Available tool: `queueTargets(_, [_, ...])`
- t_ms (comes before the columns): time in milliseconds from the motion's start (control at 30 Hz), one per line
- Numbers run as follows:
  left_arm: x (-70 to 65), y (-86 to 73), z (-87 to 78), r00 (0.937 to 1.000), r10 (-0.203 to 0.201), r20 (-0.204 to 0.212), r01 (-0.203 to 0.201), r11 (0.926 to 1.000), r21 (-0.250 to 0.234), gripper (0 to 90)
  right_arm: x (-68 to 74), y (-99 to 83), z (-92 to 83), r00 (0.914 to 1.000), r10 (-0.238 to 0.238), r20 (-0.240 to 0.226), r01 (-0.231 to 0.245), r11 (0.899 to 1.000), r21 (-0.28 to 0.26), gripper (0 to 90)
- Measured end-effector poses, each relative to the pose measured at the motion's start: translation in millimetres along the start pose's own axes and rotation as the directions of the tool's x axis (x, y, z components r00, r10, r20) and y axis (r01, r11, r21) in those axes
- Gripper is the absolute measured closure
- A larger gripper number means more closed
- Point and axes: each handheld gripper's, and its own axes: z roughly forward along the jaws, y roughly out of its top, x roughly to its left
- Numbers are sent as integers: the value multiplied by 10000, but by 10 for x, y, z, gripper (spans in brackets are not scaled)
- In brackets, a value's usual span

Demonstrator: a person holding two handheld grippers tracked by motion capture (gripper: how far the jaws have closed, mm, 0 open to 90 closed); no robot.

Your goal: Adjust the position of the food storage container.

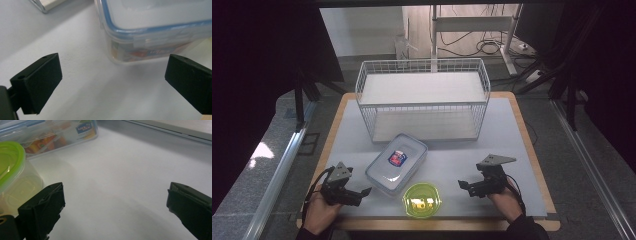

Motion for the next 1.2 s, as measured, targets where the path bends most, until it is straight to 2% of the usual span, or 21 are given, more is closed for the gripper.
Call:
queueTargets(100, [-13,-7,19,9998,201,85,-201,9998,1,11,1,-10,13,10000,16,43,-16,10000,92,0])
queueTargets(200, [2,-13,11,9998,58,204,-56,9999,-112,13,11,-12,29,9998,-125,157,120,9996,271,0])
queueTargets(400, [29,-22,1,9994,-195,284,203,9994,-279,15,27,3,41,9994,-240,238,235,9995,226,0])
queueTargets(500, [28,-22,1,9995,-171,247,178,9995,-276,15,21,-1,43,9994,-264,204,256,9990,372,0])
queueTargets(767, [23,-19,6,9997,-80,252,86,9997,-240,20,63,41,16,9997,-237,68,234,9991,365,2])
queueTargets(900, [24,-19,-1,9997,-119,217,125,9995,-305,21,83,63,13,10000,-58,-42,60,9991,411,64])
queueTargets(1033, [25,-18,-8,9998,-115,192,122,9993,-363,22,106,99,-7,9999,-92,-82,95,9991,422,160])
queueTargets(1200, [26,-15,-18,9996,-211,187,219,9987,-450,23,143,154,-49,9993,-104,-351,118,9990,420,336])
